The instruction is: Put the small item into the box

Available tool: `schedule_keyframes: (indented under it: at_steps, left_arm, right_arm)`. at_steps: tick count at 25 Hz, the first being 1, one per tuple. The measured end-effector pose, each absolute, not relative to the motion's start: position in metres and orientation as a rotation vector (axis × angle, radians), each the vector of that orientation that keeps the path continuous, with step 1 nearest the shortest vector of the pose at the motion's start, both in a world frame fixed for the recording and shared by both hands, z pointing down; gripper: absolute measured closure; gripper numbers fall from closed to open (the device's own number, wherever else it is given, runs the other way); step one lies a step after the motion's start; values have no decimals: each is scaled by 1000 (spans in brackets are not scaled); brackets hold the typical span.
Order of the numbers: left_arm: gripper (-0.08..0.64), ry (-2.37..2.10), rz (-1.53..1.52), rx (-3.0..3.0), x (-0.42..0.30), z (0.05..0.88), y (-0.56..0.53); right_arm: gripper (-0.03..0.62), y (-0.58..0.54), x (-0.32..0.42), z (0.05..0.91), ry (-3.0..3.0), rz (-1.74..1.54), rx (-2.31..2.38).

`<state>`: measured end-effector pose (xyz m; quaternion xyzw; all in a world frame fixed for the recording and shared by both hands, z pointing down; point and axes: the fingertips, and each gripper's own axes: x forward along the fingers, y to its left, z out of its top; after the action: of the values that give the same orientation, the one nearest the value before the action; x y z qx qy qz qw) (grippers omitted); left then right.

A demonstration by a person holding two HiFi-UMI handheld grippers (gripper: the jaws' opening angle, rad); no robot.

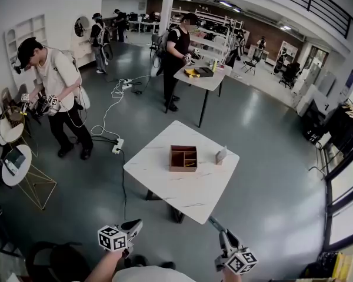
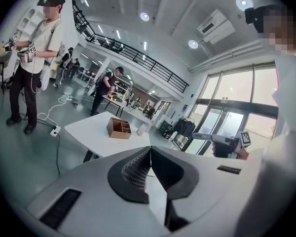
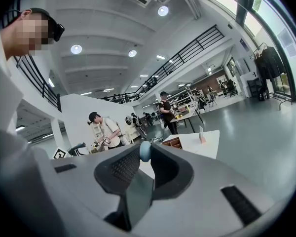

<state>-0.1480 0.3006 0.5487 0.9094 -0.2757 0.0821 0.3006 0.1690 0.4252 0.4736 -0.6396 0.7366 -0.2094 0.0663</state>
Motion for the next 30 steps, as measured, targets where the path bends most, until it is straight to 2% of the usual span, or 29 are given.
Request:
schedule_keyframes:
  at_steps: [30]
  left_arm:
    - [546, -646, 259, 2403, -210, 571, 272]
  right_arm:
    - [511, 413, 91, 481, 2163, -678, -1969]
